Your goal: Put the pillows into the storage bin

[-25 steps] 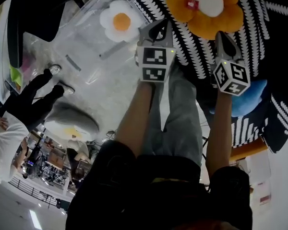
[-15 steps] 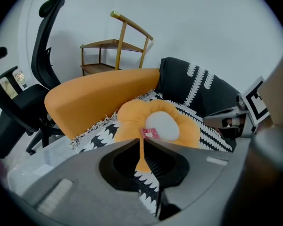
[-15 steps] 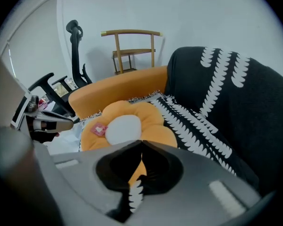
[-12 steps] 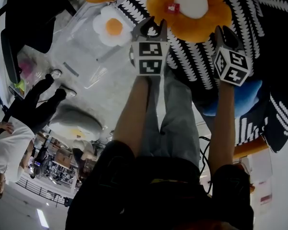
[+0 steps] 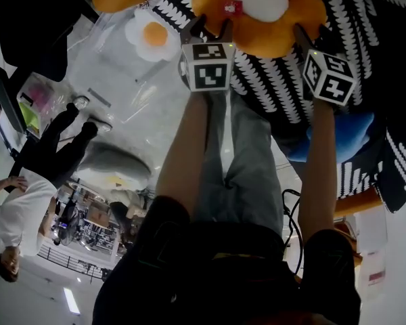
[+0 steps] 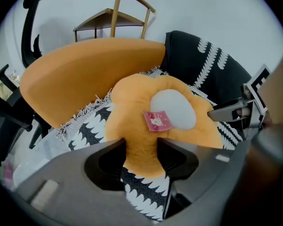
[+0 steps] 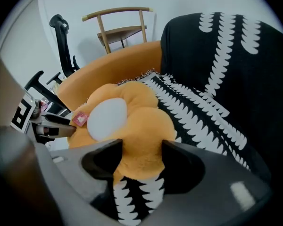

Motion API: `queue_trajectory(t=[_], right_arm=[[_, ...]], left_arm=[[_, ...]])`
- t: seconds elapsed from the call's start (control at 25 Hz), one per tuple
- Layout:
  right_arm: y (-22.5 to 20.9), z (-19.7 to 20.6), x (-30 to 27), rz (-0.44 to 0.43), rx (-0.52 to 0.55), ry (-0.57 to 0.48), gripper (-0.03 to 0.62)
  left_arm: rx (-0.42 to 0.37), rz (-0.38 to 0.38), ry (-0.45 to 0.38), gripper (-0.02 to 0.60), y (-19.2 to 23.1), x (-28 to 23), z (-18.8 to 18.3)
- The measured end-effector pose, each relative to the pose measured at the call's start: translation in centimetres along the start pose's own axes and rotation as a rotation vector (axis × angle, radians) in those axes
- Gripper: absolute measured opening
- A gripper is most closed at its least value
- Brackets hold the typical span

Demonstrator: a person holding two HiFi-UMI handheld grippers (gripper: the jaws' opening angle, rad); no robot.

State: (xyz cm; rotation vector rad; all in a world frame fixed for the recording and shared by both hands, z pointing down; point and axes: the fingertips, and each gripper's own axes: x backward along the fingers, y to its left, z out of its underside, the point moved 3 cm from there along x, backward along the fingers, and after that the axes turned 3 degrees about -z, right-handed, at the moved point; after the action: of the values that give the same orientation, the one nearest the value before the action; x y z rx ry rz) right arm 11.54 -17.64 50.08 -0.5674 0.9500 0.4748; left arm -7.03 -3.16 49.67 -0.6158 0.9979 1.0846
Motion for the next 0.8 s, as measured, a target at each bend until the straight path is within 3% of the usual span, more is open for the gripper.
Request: queue_trajectory(t=[0.24, 0.48, 0.8], right_arm=[[0.5, 0.4, -0.2, -0.018, 0.006, 0.012, 0.193], [2.1, -0.5, 0.9, -0.018, 0.063, -0.004, 0.027], [6.0, -1.0, 3.0, -0.025, 0.132, -0.041, 0.017]], left_arm=[[-0.036, 0.019, 0.034, 0.138, -0.6, -0.9, 0.3], [-0.027, 0.050, -0.015, 0.060, -0.8, 1.0, -0.1], [0.025, 0.042, -0.086, 0.048, 1.2, 5.1, 1.5]])
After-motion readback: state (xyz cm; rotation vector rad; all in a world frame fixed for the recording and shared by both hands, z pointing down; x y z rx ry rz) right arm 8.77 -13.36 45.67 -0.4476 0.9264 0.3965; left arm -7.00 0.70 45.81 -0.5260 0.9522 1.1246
